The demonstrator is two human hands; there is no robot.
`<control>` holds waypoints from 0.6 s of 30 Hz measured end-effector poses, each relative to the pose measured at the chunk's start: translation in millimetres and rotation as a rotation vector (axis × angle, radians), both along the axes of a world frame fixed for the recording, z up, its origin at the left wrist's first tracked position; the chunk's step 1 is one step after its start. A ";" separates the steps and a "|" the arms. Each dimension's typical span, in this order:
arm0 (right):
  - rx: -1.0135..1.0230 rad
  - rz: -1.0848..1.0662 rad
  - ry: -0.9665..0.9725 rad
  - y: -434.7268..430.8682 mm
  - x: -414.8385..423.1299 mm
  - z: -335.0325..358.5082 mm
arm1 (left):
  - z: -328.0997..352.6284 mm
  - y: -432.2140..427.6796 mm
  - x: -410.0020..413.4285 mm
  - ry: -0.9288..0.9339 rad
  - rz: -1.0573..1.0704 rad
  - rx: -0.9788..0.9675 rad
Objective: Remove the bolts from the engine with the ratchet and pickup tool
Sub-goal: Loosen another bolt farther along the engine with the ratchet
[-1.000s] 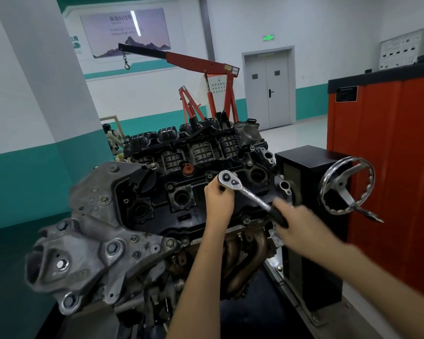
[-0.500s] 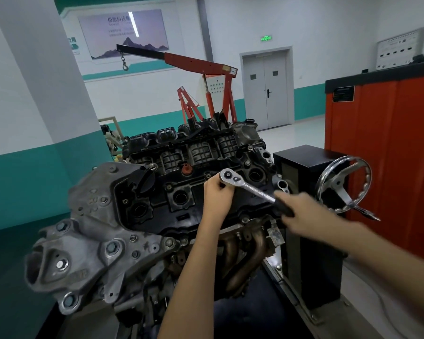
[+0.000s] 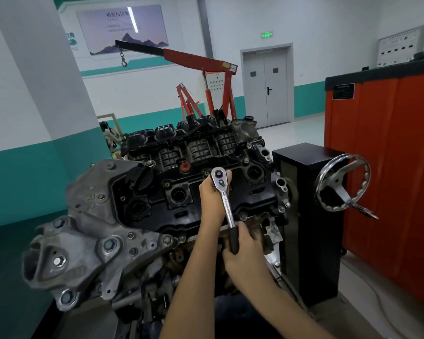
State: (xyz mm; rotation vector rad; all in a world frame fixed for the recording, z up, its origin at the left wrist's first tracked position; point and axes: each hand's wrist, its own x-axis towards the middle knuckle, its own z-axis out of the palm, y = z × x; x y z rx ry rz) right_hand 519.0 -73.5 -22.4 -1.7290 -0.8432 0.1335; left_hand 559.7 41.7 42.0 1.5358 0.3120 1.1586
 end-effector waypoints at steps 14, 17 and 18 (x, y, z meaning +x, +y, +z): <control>-0.428 -0.125 -0.599 -59.4 95.4 47.5 | -3.5 1.7 -3.8 0.083 0.016 0.142; -0.145 -0.039 -0.206 -40.1 42.5 13.8 | -2.3 -2.1 -0.9 0.066 0.026 0.136; -0.062 -0.029 -0.115 -29.2 27.0 8.0 | -1.8 -2.8 0.4 0.061 0.030 0.129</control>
